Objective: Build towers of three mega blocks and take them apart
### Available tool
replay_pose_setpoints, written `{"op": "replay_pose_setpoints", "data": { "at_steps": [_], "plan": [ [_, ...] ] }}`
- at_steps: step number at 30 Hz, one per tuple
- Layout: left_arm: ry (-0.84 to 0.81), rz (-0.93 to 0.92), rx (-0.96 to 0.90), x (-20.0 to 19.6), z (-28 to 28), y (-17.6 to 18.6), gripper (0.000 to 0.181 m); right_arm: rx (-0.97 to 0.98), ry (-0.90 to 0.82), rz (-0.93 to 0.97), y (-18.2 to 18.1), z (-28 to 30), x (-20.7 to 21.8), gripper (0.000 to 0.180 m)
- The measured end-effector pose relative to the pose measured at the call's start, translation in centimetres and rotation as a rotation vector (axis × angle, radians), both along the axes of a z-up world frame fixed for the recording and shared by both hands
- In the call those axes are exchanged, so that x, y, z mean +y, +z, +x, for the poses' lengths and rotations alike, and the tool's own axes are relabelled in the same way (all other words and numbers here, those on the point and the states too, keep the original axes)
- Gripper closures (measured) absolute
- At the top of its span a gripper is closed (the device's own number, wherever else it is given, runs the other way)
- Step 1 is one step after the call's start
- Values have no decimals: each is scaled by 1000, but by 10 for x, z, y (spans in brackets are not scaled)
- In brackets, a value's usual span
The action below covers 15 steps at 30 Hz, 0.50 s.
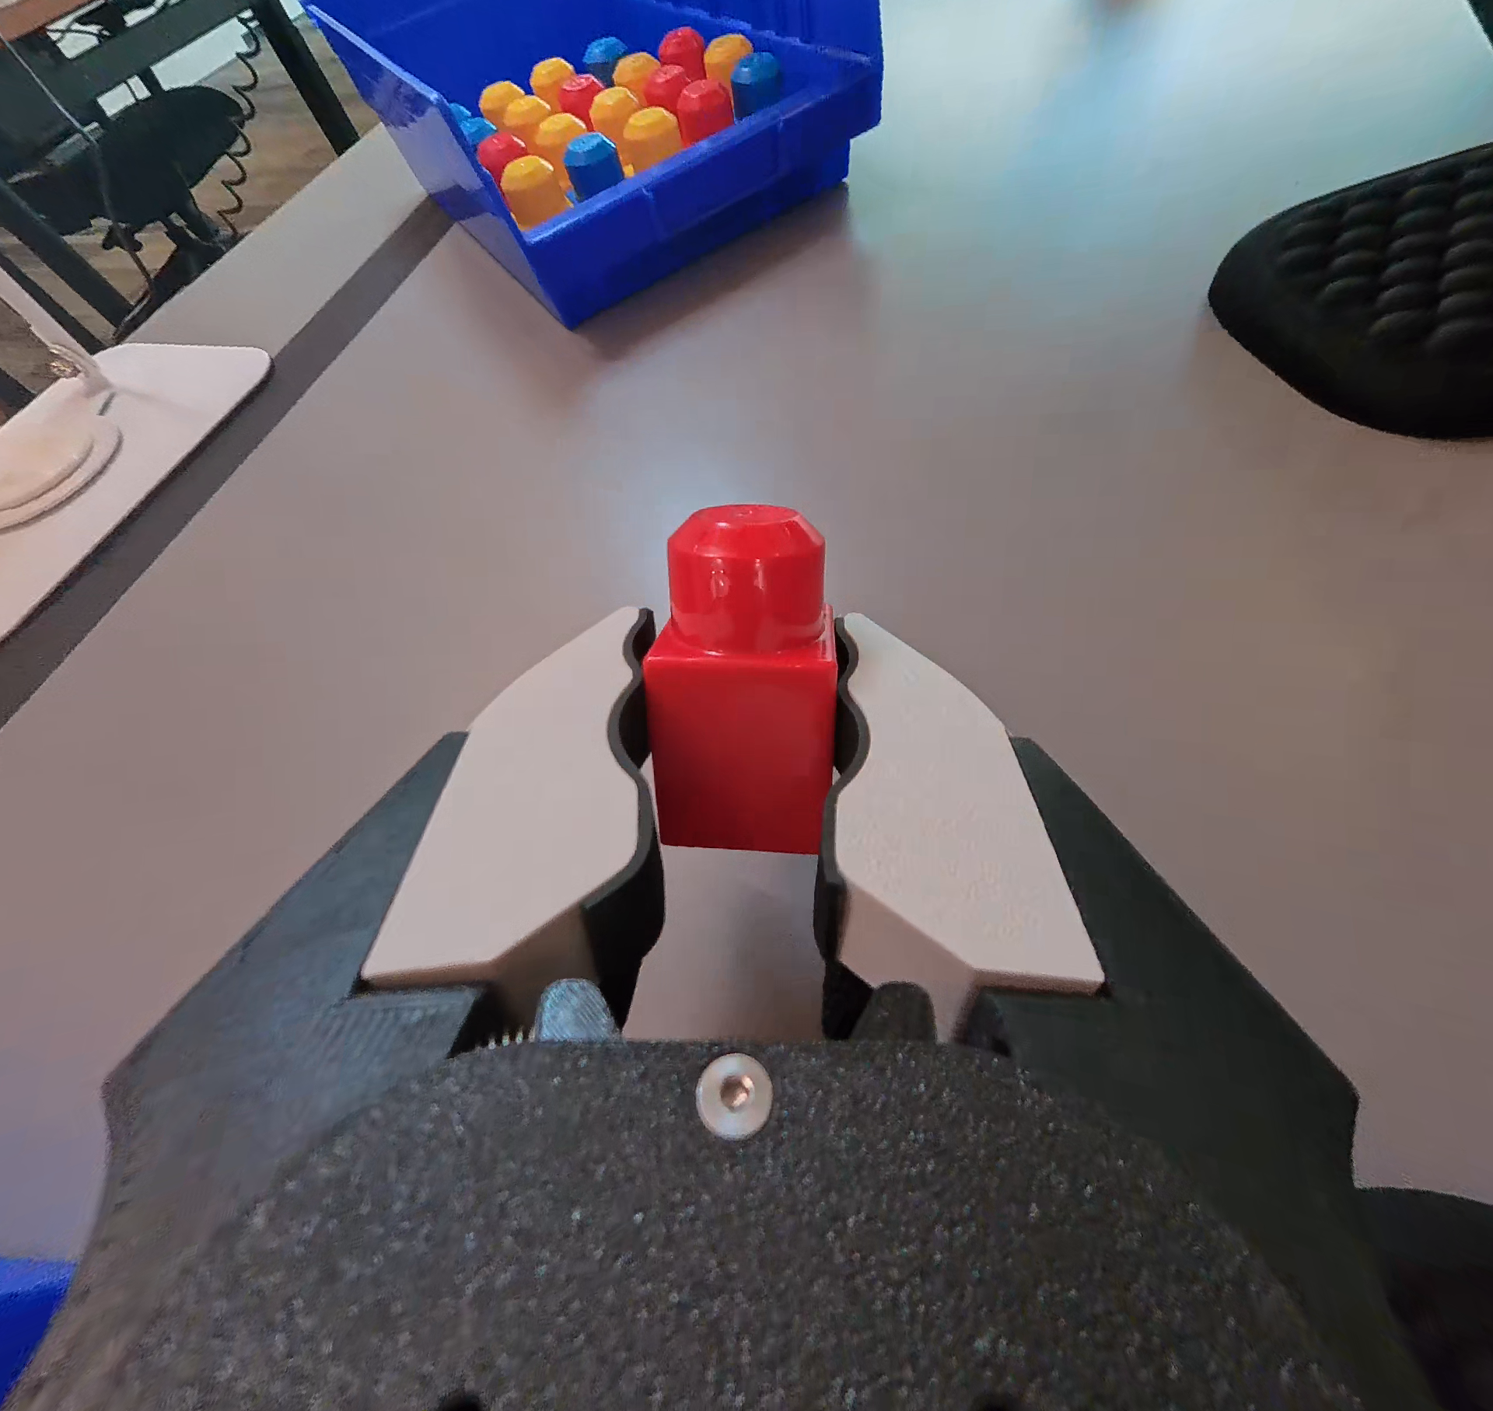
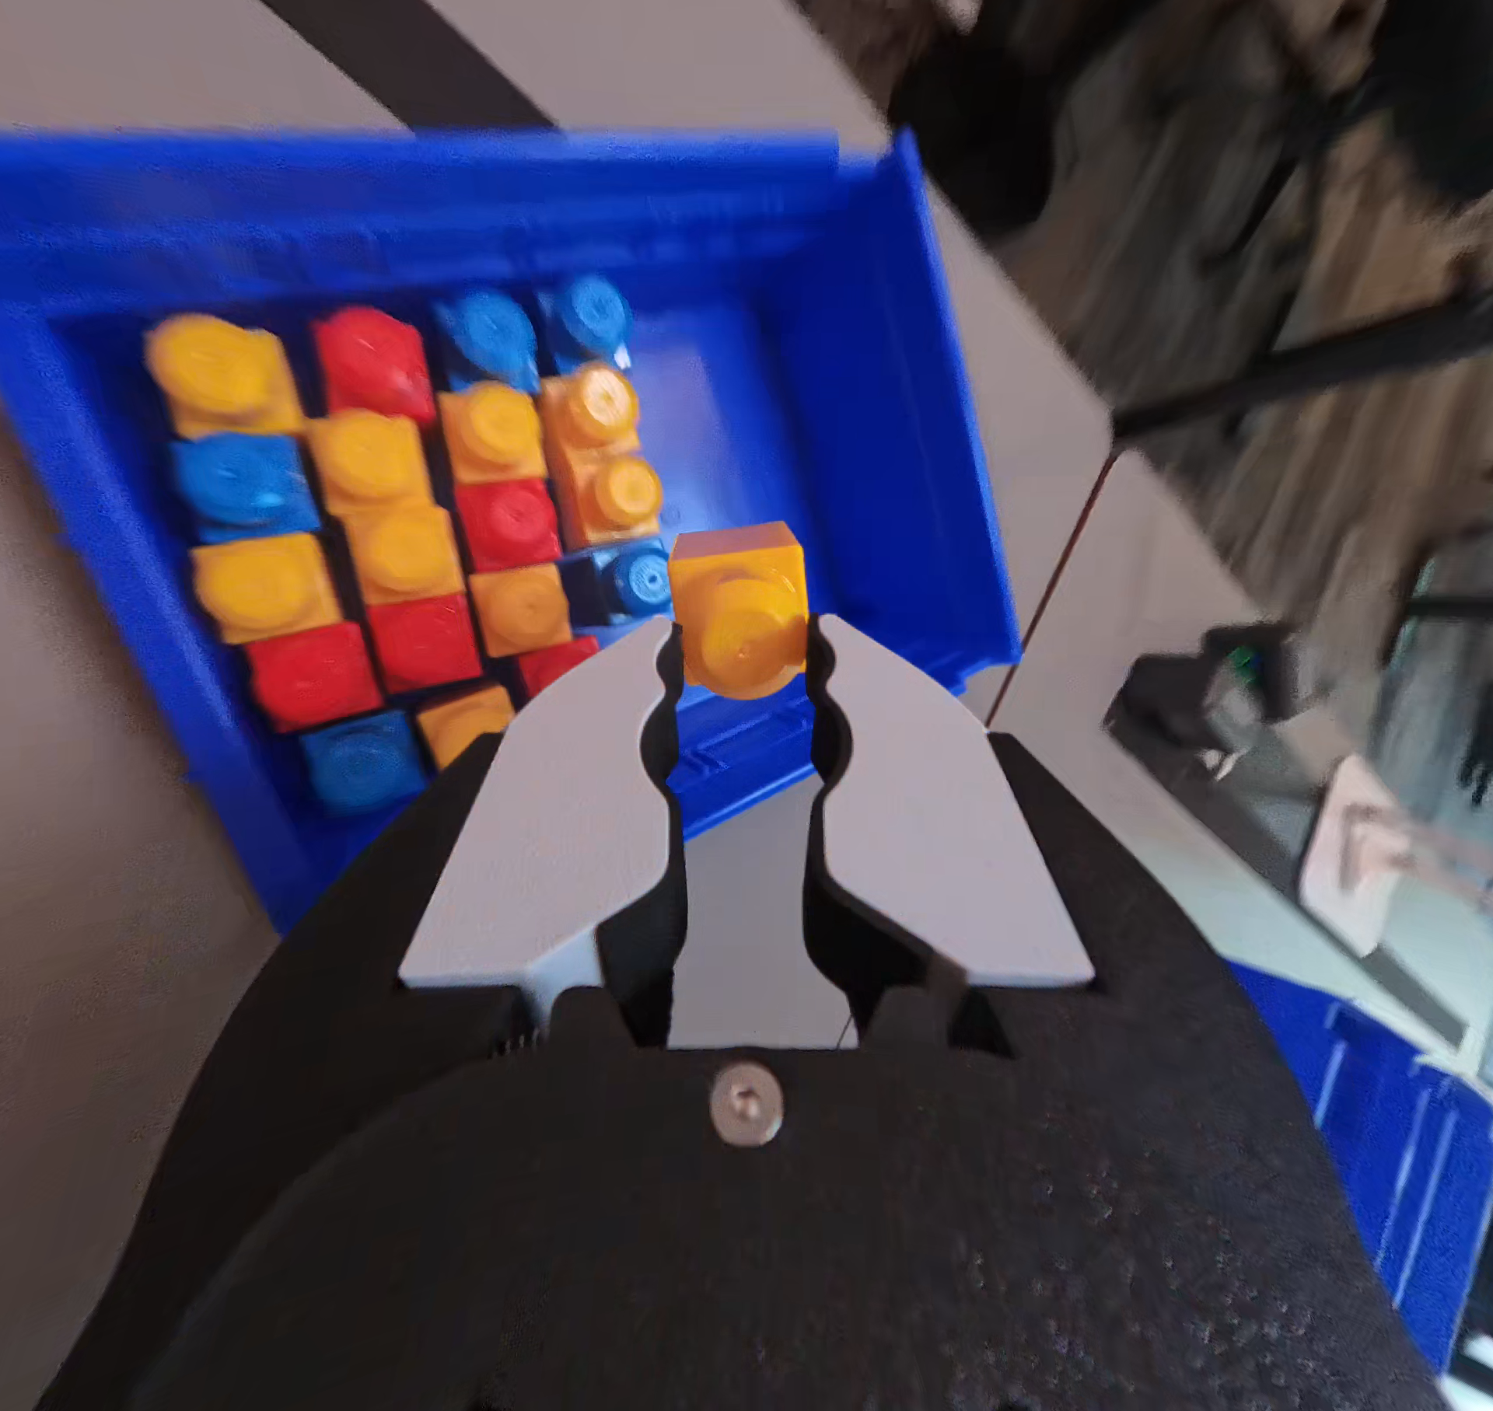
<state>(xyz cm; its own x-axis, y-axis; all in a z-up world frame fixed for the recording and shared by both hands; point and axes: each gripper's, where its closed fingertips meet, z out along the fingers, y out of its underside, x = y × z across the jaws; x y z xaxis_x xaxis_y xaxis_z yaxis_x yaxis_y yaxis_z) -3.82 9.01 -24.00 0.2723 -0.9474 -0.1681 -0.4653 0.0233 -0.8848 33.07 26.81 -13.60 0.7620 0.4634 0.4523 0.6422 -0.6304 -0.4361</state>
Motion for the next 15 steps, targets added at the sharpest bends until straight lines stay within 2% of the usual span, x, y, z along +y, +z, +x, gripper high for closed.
{"op": "replay_pose_setpoints", "data": {
  "at_steps": [3, 6, 11, 15],
  "plan": [
    [6, -11, -12, 1, -1, 0, 139, -58, -71, -165, -48, 29, 10, 150],
    [6, -19, -8, 2, -2, -3, 139, -98, -78, -307, -81, 38, 12, 150],
    [-3, -18, -7, 0, -1, -4, 139, -32, -39, -473, -110, 34, 8, 150],
    [-15, -23, -9, -2, 0, -4, 139, 42, -18, -507, -120, 25, 7, 150]
  ]
}}
